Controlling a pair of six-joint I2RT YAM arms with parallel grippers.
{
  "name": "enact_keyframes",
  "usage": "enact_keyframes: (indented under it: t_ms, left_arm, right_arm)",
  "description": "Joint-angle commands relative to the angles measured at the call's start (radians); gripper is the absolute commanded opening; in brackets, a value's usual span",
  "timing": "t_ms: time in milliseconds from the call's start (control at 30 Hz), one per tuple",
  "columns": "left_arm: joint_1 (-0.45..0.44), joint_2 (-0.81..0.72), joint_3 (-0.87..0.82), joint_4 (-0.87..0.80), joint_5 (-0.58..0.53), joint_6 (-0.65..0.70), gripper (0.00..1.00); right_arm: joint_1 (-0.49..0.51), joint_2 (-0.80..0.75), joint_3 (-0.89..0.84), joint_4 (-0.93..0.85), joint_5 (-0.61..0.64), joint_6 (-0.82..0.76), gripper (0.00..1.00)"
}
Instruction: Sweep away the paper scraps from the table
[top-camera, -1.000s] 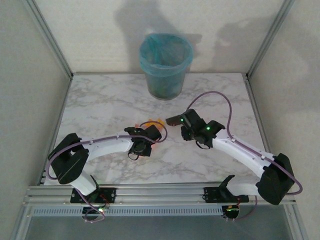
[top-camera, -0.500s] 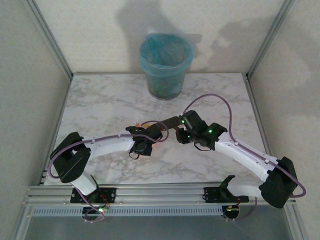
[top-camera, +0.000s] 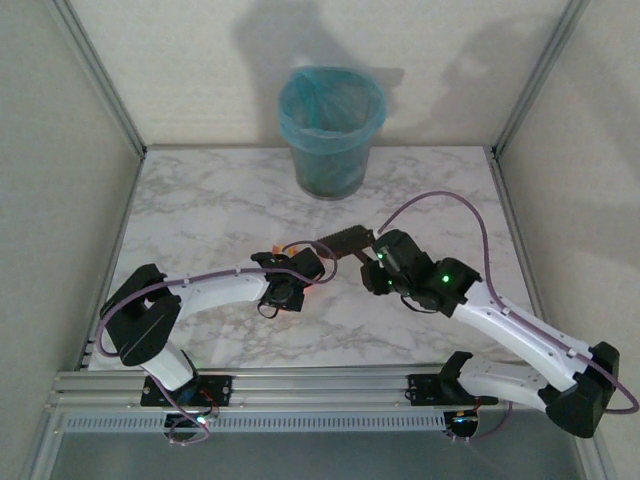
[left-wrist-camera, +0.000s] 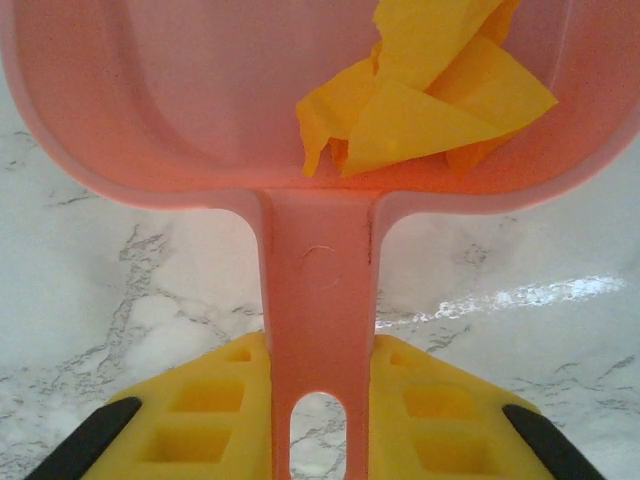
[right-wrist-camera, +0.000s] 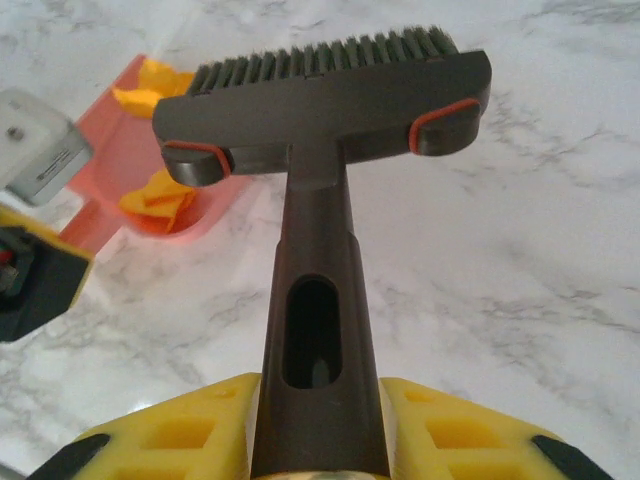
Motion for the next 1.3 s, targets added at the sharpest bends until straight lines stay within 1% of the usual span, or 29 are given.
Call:
enact_keyframes:
  t_ms: [0, 133, 300, 400, 600, 733, 800, 1067, 1167, 1267]
  left_arm:
    - [0.006, -0.006, -0.013, -0.044, -0.013, 0.014, 0.00]
    - [0.006, -0.012, -0.013, -0.049, -0.017, 0.006, 0.00]
    - [0.007, -0.029, -0.023, -0.042, -0.007, 0.003, 0.00]
    - [0.006, -0.032, -0.033, -0.039, -0.006, 0.001, 0.00]
    - [0.007, -0.042, -0.049, -0.032, -0.006, -0.004, 0.00]
    - [0.006, -0.049, -0.048, -0.030, -0.009, -0.003, 0.00]
    - [0.007, -0.047, -0.047, -0.031, -0.011, -0.005, 0.00]
    - [0.007, -0.048, -0.056, -0.025, -0.023, -0.005, 0.00]
    - [0.007, -0.050, -0.061, -0.017, -0.029, -0.006, 0.00]
    - [0.007, -0.049, -0.061, -0.009, -0.034, -0.005, 0.00]
  right_arm:
    - [-0.011, 0.099, 0.076, 0.064, 0.066, -0.003, 0.00]
    - [-0.011, 0.256, 0.158, 0.115, 0.047, -0.009, 0.00]
    - [-0.008, 0.403, 0.274, 0.110, 0.061, -0.020, 0.00]
    - [-0.002, 0.460, 0.315, 0.122, 0.069, -0.024, 0.00]
    - [0.011, 0.535, 0.348, 0.127, 0.036, -0.046, 0.00]
    - [0.018, 0.537, 0.319, 0.128, -0.031, -0.074, 0.00]
    - [0.022, 0.527, 0.304, 0.113, -0.040, -0.080, 0.00]
    - [0.024, 0.395, 0.193, 0.104, -0.161, -0.061, 0.00]
    - [0.027, 0.341, 0.160, 0.101, -0.177, -0.045, 0.00]
    - [0.029, 0.290, 0.140, 0.094, -0.167, -0.035, 0.00]
